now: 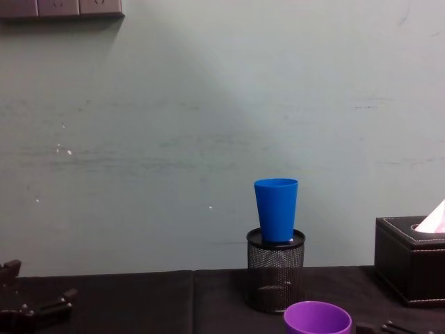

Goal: Pick up one cup with a gripper and tap it against the other cup.

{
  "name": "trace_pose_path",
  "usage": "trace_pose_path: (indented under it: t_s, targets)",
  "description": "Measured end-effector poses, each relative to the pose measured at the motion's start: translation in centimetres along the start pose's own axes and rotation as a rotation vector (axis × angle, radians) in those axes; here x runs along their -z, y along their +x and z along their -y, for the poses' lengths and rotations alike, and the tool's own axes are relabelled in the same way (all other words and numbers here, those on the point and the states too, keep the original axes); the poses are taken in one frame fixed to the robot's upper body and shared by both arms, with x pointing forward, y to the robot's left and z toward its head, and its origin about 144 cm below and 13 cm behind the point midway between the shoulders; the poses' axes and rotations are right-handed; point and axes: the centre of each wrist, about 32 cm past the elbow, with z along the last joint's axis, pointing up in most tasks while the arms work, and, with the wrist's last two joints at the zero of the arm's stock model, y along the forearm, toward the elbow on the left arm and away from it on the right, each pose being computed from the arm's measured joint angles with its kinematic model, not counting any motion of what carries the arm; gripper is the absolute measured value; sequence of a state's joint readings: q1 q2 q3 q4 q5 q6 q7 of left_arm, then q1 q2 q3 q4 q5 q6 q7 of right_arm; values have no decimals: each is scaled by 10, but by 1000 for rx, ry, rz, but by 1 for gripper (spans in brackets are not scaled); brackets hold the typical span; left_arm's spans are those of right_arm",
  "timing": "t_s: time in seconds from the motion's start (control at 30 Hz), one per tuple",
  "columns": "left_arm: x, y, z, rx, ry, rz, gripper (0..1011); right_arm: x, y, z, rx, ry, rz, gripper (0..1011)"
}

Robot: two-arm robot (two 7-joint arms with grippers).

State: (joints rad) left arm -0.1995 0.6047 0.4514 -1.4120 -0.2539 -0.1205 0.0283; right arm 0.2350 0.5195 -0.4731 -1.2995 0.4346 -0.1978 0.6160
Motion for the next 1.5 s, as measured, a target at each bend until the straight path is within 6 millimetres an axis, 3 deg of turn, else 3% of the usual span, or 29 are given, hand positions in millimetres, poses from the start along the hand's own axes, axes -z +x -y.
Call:
trace_pose_path:
  t_s: [0.6, 1.0, 1.3, 1.5]
  targets:
    - [0, 0, 0, 0, 0, 0, 1000, 3, 8, -40, 19, 40, -13, 1003]
    - [0, 0, 0, 0, 0, 0, 1000, 3, 8, -45, 19, 50, -2, 1003]
    - [0, 0, 0, 0, 0, 0, 1000, 3, 8, -44, 18, 49, -4, 817]
    - [0, 0, 0, 0, 0, 0, 1000, 3, 8, -44, 17, 48, -5, 771]
